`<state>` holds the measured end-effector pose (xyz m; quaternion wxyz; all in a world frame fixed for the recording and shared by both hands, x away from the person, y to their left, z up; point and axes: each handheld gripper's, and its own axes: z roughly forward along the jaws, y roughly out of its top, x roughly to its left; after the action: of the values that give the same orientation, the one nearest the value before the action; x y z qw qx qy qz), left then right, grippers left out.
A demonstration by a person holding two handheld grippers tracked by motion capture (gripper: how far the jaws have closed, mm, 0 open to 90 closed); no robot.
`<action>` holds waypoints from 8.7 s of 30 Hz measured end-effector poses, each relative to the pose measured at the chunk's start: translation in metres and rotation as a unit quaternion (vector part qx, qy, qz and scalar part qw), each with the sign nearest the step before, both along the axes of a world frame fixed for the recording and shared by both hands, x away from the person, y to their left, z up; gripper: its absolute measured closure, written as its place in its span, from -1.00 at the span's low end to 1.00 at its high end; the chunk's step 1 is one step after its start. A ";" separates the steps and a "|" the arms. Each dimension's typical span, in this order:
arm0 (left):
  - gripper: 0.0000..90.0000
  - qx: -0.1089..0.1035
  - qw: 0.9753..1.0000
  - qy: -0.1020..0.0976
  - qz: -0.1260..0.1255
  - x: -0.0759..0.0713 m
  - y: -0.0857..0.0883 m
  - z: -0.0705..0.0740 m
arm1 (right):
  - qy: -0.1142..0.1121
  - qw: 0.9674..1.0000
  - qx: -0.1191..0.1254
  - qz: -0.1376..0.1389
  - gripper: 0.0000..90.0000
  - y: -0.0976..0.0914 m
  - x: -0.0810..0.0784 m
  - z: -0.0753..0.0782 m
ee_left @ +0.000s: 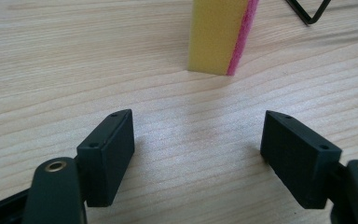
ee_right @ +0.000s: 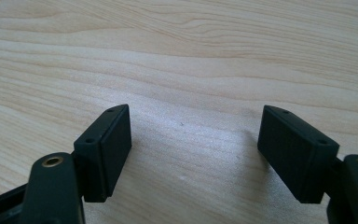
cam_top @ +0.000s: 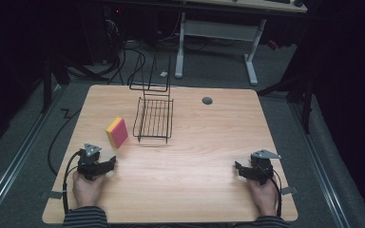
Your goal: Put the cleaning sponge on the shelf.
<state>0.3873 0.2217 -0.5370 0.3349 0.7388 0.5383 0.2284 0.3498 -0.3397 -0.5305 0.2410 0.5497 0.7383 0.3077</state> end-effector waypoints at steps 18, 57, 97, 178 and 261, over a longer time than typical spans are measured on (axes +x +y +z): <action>-0.42 0.000 1.000 0.000 -0.001 0.000 0.000 0.000 | 0.000 1.000 -0.001 -0.001 -0.42 0.000 0.000 0.000; -0.55 -0.007 0.999 -0.019 -0.038 -0.017 -0.017 0.023 | 0.001 1.000 0.000 -0.002 -0.42 0.000 0.000 0.000; -0.32 -0.054 0.996 -0.061 -0.019 0.028 -0.009 0.061 | 0.000 1.000 -0.001 -0.001 -0.42 0.000 0.000 0.000; 0.38 -0.066 0.985 -0.134 -0.091 -0.007 -0.019 0.093 | 0.001 1.000 -0.001 0.002 -0.43 0.000 0.000 0.000; 0.37 -0.083 0.980 -0.121 -0.132 0.061 -0.092 0.103 | 0.002 1.000 0.002 0.005 -0.43 0.000 -0.001 0.000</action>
<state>0.4478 0.1294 -0.4336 0.4854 0.7400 0.4083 0.2241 0.3486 -0.3397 -0.5303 0.2374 0.5472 0.7407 0.3091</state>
